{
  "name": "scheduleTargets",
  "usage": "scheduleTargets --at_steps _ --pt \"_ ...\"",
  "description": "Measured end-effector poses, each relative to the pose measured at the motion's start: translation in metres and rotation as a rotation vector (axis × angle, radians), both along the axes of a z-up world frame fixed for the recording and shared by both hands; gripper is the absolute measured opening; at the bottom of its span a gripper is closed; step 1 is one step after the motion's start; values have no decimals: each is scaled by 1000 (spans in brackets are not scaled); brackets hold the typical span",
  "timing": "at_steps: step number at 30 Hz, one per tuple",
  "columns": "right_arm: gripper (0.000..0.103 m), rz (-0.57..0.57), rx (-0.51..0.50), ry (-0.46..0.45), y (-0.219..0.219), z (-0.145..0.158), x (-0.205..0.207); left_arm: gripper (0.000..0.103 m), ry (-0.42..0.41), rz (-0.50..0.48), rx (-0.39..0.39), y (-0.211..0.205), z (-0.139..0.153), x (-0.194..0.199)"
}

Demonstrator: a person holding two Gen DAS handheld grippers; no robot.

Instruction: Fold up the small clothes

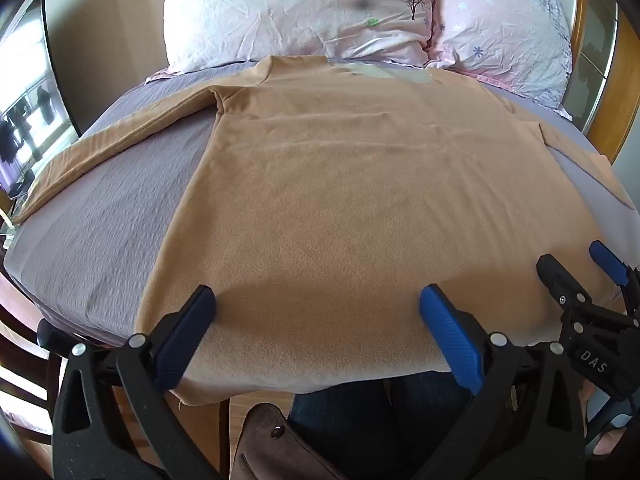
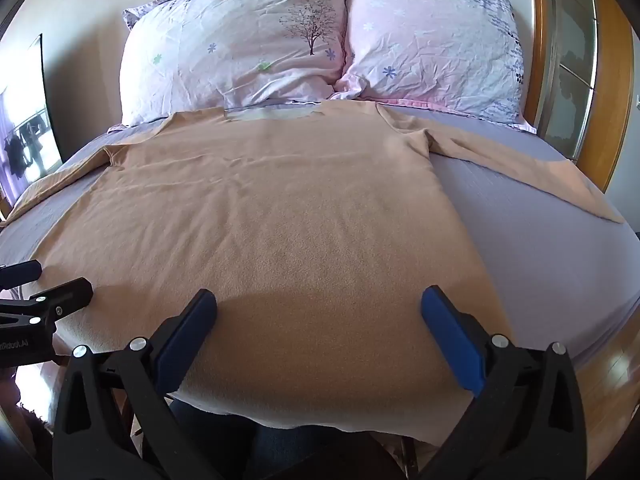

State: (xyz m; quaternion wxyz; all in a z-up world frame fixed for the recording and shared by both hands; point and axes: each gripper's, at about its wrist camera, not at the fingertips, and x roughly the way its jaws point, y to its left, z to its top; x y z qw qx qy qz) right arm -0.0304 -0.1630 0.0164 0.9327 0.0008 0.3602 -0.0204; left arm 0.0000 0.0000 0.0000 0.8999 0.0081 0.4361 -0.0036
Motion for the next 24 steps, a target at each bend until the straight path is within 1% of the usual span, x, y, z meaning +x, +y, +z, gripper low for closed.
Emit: scheduleTargets --at_steps 5,7,24 --pt "102 -1 -4 12 1 1 4 101 -2 0 -1 0 0 0" --pt "102 -1 0 -1 1 1 1 101 -2 0 -1 0 0 0" --pt "102 -2 1 -6 0 0 -1 101 -5 0 -1 0 0 0"
